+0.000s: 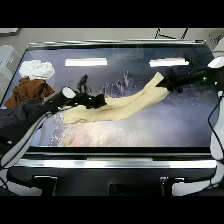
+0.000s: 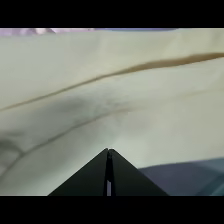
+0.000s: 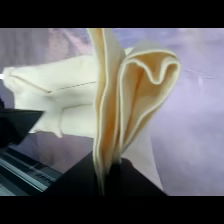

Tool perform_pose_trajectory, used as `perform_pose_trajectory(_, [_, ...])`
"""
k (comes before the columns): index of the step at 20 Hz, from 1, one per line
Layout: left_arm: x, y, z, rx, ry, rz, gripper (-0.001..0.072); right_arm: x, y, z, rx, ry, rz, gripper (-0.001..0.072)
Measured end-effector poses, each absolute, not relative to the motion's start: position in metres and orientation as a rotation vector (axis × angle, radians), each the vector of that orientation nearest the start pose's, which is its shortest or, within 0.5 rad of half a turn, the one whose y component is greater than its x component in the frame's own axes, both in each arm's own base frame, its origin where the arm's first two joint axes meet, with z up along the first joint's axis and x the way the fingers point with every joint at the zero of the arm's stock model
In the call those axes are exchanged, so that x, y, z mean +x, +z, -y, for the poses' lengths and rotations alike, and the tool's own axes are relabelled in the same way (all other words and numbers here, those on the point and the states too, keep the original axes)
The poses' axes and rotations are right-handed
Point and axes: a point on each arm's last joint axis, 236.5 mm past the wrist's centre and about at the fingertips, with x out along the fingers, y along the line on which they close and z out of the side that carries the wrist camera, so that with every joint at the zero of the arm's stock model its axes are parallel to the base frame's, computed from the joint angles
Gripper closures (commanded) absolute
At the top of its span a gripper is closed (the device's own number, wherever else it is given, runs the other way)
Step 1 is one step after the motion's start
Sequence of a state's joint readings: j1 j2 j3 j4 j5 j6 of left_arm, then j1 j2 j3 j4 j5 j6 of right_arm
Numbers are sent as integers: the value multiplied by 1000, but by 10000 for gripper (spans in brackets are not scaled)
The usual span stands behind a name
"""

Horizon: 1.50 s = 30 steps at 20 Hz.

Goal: Fold the clothes and pants, and hang the long-sleeved shirts on hangers.

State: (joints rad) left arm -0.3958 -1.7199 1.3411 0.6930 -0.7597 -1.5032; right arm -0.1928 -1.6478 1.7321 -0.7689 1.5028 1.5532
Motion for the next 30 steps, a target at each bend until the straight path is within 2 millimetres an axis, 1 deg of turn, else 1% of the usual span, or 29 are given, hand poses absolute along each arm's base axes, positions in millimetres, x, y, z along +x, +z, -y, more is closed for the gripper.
perform_pose_trajectory(3, [420,-62,376,-782,-540,-1273,678,432,178,-122,640,561,-1147,680])
perform_pose_trajectory(4, [412,-68,396,-841,-535,-1288,679,422,196,-133,621,581,-1118,680])
perform_pose_trajectory(6, [396,-74,433,-962,-525,-1314,679,406,220,-151,598,605,-1080,679])
perform_pose_trajectory(7, [388,-75,451,-1022,-518,-1315,679,400,226,-158,589,611,-1075,679])
perform_pose_trajectory(9, [384,-77,473,-1116,-479,-1292,681,395,228,-168,571,606,-1074,679])
perform_pose_trajectory(10, [385,-78,476,-1138,-466,-1272,684,395,227,-173,567,609,-1077,679])
perform_pose_trajectory(11, [389,-76,476,-1141,-468,-1250,685,397,224,-180,569,612,-1081,679])
perform_pose_trajectory(12, [397,-72,471,-1124,-482,-1221,685,402,218,-188,571,614,-1088,679])
perform_pose_trajectory(13, [409,-65,460,-1103,-496,-1186,685,406,212,-198,572,623,-1093,679])
perform_pose_trajectory(14, [425,-53,443,-1076,-508,-1145,685,413,205,-210,581,634,-1097,679])
perform_pose_trajectory(15, [442,-40,420,-1055,-507,-1104,685,418,197,-225,596,650,-1107,679])
perform_pose_trajectory(17, [482,-3,354,-1018,-482,-995,684,428,177,-263,637,697,-1132,678])
perform_pose_trajectory(18, [503,21,310,-996,-454,-921,684,432,166,-283,662,720,-1147,678])
perform_pose_trajectory(19, [519,46,265,-971,-426,-853,684,435,151,-307,689,743,-1170,678])
perform_pose_trajectory(20, [527,71,225,-947,-402,-793,683,437,135,-328,712,756,-1191,678])
perform_pose_trajectory(21, [531,95,188,-925,-379,-740,683,438,118,-348,741,766,-1215,677])
perform_pose_trajectory(22, [529,120,152,-894,-356,-688,683,438,99,-369,774,772,-1243,626])
perform_pose_trajectory(23, [524,142,124,-865,-337,-642,683,438,80,-387,804,771,-1271,341])
perform_pose_trajectory(24, [517,165,99,-832,-319,-596,682,436,60,-406,842,768,-1303,-8])
perform_pose_trajectory(26, [499,197,71,-770,-298,-541,682,432,28,-431,915,752,-1357,-8])
perform_pose_trajectory(27, [490,210,63,-746,-293,-522,682,434,18,-436,949,739,-1371,-6])
perform_pose_trajectory(28, [482,219,58,-724,-292,-511,682,439,14,-436,981,727,-1369,-4])
perform_pose_trajectory(29, [475,224,55,-702,-292,-510,681,447,14,-429,1000,720,-1357,-2])
perform_pose_trajectory(30, [469,229,54,-686,-296,-507,681,459,19,-415,1013,709,-1335,-2])
